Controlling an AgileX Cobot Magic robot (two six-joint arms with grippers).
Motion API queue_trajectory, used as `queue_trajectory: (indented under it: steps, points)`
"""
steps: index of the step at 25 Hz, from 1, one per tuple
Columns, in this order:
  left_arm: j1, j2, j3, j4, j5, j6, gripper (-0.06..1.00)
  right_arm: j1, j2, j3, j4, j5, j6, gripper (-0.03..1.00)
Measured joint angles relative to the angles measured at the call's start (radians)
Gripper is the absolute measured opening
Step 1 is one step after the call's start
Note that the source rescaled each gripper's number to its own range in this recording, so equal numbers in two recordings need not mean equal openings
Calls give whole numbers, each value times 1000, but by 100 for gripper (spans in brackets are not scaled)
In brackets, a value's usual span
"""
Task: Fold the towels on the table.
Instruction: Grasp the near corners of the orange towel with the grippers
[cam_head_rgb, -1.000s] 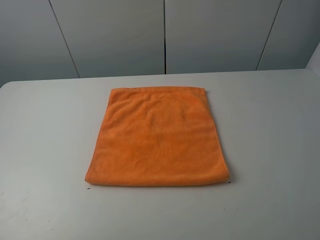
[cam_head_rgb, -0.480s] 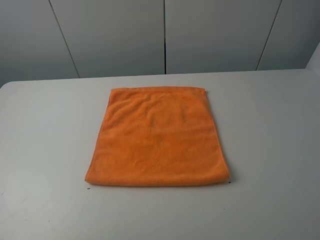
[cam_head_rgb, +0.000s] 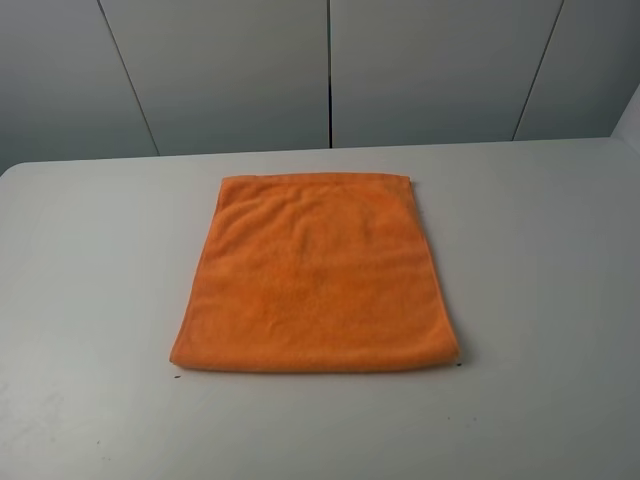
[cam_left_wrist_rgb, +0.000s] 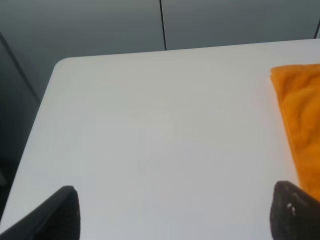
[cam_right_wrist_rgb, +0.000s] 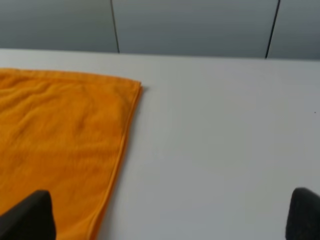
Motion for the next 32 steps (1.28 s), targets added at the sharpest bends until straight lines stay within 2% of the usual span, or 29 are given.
queue_trajectory:
  steps: [4, 6, 11, 13, 18, 24, 28, 32]
  points:
    - [0, 265, -103, 6, -20, 113, 98, 0, 134, -44, -20, -102, -90, 100]
    - [0, 415, -173, -6, -25, 174, 98, 0, 251, -69, -20, -121, -135, 100]
    - [-44, 724, -337, -139, -32, 343, 98, 0, 557, -119, -7, -124, -250, 100]
    - [-74, 849, -390, -174, -33, 416, 98, 17, 691, -142, 28, -124, -309, 100]
    - [-165, 1095, -463, -185, -34, 665, 98, 141, 976, -197, 82, -116, -494, 100]
    - [-257, 1271, -474, -209, -33, 810, 98, 263, 1260, -243, 81, -104, -610, 100]
    - [-329, 1320, -474, -203, 25, 929, 98, 361, 1391, -267, 0, -84, -640, 100]
    - [-408, 1322, -474, -139, 27, 939, 98, 478, 1470, -296, -93, -83, -653, 100]
